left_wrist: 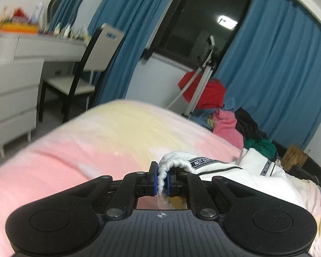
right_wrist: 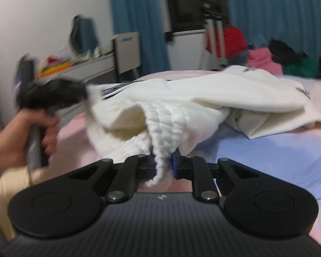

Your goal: Fold clothes

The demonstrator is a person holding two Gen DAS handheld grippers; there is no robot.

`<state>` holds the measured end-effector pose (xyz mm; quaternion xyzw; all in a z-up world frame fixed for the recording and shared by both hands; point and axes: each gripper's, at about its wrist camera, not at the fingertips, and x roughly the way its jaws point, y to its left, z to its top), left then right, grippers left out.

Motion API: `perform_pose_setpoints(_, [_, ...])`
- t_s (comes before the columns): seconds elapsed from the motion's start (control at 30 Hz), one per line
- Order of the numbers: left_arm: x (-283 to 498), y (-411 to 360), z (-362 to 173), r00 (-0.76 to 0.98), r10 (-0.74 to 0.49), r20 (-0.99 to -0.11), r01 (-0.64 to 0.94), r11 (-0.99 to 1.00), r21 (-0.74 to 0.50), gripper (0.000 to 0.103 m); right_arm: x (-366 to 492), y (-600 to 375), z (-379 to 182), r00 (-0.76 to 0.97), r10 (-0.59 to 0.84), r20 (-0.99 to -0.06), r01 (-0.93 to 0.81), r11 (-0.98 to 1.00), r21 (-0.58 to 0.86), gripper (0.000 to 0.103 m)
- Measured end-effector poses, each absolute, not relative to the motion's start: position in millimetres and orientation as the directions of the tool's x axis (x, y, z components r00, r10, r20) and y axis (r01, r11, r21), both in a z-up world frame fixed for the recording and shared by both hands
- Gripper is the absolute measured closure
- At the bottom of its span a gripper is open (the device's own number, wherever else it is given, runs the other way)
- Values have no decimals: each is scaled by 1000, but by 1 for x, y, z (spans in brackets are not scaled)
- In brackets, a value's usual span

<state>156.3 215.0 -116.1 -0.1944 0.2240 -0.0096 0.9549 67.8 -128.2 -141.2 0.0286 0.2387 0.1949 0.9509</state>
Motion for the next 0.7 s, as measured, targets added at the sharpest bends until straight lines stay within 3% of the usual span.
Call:
perform_pose_setpoints(0.2, [161, 228, -135, 841, -163, -515, -51, 925, -377, 90, 73, -127, -156, 747, 374, -550, -346, 925, 159, 87])
perform_pose_setpoints(0.27, [160, 238, -138, 819, -177, -546, -77, 908, -411, 66, 75, -129, -156, 742, 380, -553, -343, 923, 174, 87])
perform_pose_setpoints(0.33, [160, 250, -140, 792, -197, -578, -114, 883, -456, 49, 76, -128, -155, 745, 367, -556, -336, 928, 161, 87])
perform_pose_setpoints(0.47, [148, 274, -146, 762, -263, -592, -186, 786, -589, 29, 77, -129, -156, 746, 360, -561, -326, 931, 164, 87])
perform_pose_setpoints(0.7, [137, 294, -151, 755, -355, -552, -221, 654, -723, 22, 72, -130, -154, 763, 352, -541, -323, 934, 153, 87])
